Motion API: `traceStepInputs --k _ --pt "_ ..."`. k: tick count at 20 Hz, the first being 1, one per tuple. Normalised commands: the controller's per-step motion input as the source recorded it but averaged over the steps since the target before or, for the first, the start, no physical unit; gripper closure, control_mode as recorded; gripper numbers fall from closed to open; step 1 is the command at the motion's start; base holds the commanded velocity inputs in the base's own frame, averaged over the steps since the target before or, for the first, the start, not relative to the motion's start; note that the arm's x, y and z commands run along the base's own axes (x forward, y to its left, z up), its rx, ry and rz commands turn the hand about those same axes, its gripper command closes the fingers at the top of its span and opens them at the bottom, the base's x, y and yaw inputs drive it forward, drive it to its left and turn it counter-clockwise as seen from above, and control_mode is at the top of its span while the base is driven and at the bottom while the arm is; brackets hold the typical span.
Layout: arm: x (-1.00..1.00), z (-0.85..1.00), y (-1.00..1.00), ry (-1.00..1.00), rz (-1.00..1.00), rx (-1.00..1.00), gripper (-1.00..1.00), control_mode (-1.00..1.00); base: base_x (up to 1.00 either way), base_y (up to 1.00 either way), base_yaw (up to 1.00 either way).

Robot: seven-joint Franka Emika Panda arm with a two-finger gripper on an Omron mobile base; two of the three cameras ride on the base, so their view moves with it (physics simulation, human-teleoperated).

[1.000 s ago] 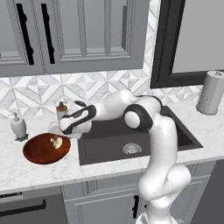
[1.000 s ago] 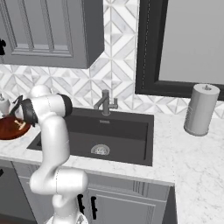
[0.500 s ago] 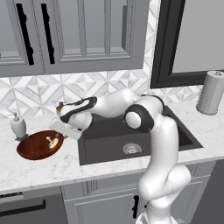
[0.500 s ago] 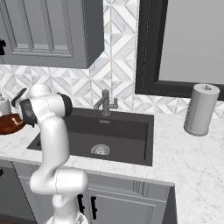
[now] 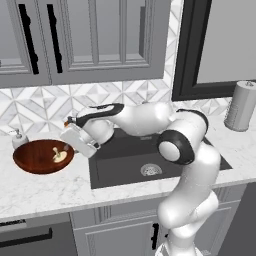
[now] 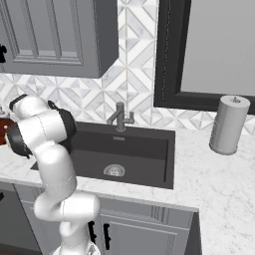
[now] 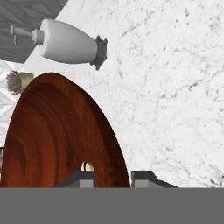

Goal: Pick the mushroom from the sink and place it in the bowl. Then pick the bowl and place it in the microwave. Then close the microwave door and press the start button.

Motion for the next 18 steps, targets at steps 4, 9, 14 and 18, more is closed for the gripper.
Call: traceStepInputs --k 4,9,14,18 --pt "-0.48 0.88 -0.31 0.0 0.0 -0.01 1.0 -1.0 0.0 0.0 0.0" --pt "-0.55 0.92 -0.37 0.0 0.0 -0.2 1.0 -1.0 0.0 0.0 0.0" --pt "-0.68 0.98 -0.62 0.0 0.0 -0.15 1.0 -1.0 0.0 0.0 0.0" --pt "-0.7 0.98 -0.76 0.0 0.0 -0.05 1.0 -1.0 0.0 0.0 0.0"
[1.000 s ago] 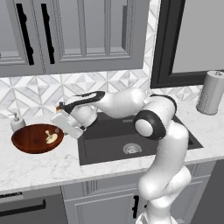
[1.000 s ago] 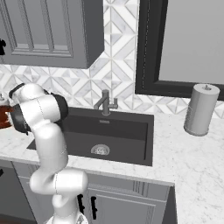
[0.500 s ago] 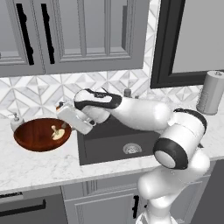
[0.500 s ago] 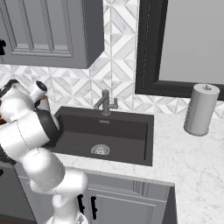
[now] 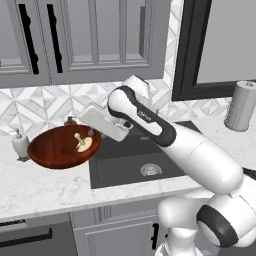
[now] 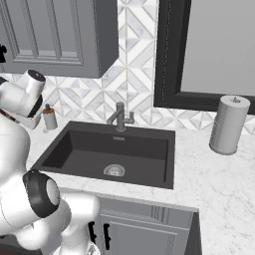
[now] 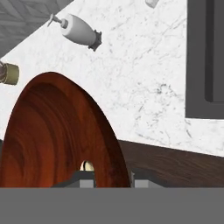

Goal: Pick the mushroom from the sink and place it in the bowl. Then pick the bowl and place it in the microwave. Then close the microwave door and press the start button.

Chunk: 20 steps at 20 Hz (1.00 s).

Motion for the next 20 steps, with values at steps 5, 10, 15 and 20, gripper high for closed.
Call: traceStepInputs --k 5,10,15,20 --pt "-0.66 0.85 -0.89 0.0 0.0 -0.01 1.0 -1.0 0.0 0.0 0.0" --pt "-0.52 0.65 -1.0 -0.01 0.0 -0.02 1.0 -1.0 0.0 0.0 0.0" --pt "-0.36 0.58 -1.0 -0.06 -0.02 -0.04 1.0 -1.0 0.0 0.0 0.0" --pt "-0.38 0.58 -0.97 -0.06 -0.09 0.0 1.0 -1.0 0.0 0.0 0.0"
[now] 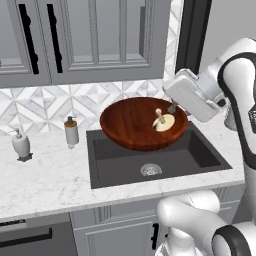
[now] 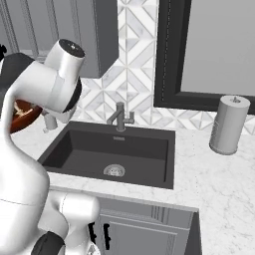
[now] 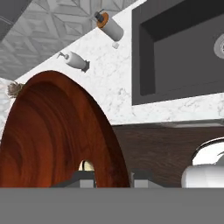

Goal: Pick the mushroom from the sink and place it in the bowl. Then pick the bowl and place it in the microwave. Then close the microwave door and press the start button.

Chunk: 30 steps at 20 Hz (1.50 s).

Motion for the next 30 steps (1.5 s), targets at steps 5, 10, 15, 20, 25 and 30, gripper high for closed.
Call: traceStepInputs --k 5,10,15,20,25,30 --pt "-0.44 0.28 -0.77 -0.02 -0.16 0.0 1.0 -1.0 0.0 0.0 0.0" --pt "-0.17 0.09 -0.64 0.0 -0.2 0.0 1.0 -1.0 0.0 0.0 0.0" --pt "-0.07 0.11 -0.48 0.0 -0.19 0.03 1.0 -1.0 0.0 0.0 0.0" --pt "0.0 0.0 -0.03 0.03 -0.05 0.0 1.0 -1.0 0.0 0.0 0.0" --pt "0.0 0.0 0.0 0.03 0.0 0.02 1.0 -1.0 0.0 0.0 0.0" --pt "-0.04 0.0 0.0 0.01 0.0 0.0 1.0 -1.0 0.0 0.0 0.0"
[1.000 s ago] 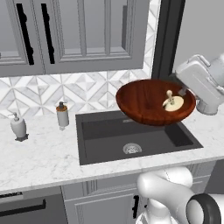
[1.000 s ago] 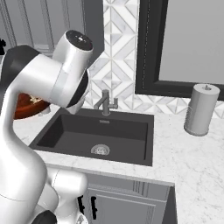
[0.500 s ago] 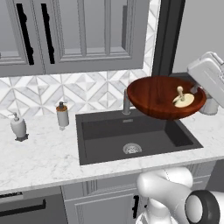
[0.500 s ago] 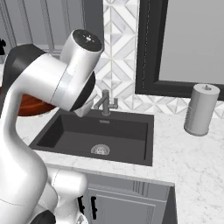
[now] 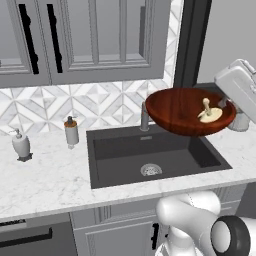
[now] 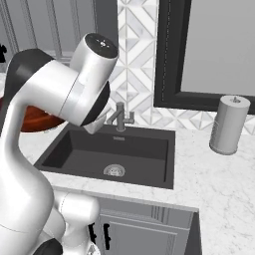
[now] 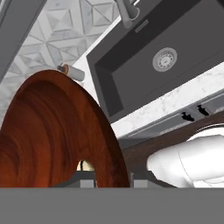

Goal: Pick the mushroom from the sink and place it in the bowl. Then pick the bowl and place it in the microwave. Then close the microwave door and press the start button.

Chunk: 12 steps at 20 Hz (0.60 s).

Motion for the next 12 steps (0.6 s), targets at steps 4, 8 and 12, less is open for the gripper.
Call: traceStepInputs --k 4,8,12 --pt "-0.23 -0.02 0.0 0.0 0.0 0.0 1.0 1.0 -0.5 0.0 -0.03" --pt "0.0 0.0 0.0 0.0 0.0 0.0 1.0 1.0 -1.0 0.0 -0.19" --pt "0.0 0.0 0.0 0.0 0.0 0.0 1.0 1.0 -1.0 0.08 -0.21"
